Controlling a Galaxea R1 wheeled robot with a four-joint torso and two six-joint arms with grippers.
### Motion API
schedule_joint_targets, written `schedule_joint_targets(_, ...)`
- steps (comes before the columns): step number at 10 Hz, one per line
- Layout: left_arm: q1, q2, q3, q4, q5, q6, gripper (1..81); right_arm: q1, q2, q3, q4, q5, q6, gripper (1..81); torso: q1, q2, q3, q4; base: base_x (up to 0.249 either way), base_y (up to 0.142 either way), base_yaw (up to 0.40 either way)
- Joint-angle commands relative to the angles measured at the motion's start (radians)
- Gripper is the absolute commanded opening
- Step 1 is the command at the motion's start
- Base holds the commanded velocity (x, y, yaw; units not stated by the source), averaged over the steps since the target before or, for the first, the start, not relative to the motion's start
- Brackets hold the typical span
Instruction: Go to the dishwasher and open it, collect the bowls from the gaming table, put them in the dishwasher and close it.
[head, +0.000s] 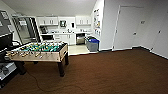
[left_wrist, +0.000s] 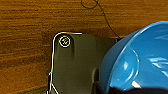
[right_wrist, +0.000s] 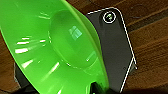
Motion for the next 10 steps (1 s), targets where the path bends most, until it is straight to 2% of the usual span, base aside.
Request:
schedule_joint_targets(1,-0.049,-0.011,-0.002,0.012,0.029,0.003,1.0,0.042,0.007,0.008,-0.011,-0.088,-0.006,1.0,0.000,0.000,0.000,0.000,0.130,0.000,0.000)
schedule_joint_targets(10,-0.048,-0.008,-0.002,0.012,0.029,0.006,1.0,0.042,0.009,0.008,-0.011,-0.088,-0.007,1.0,0.000,0.000,0.000,0.000,0.134,0.000,0.000)
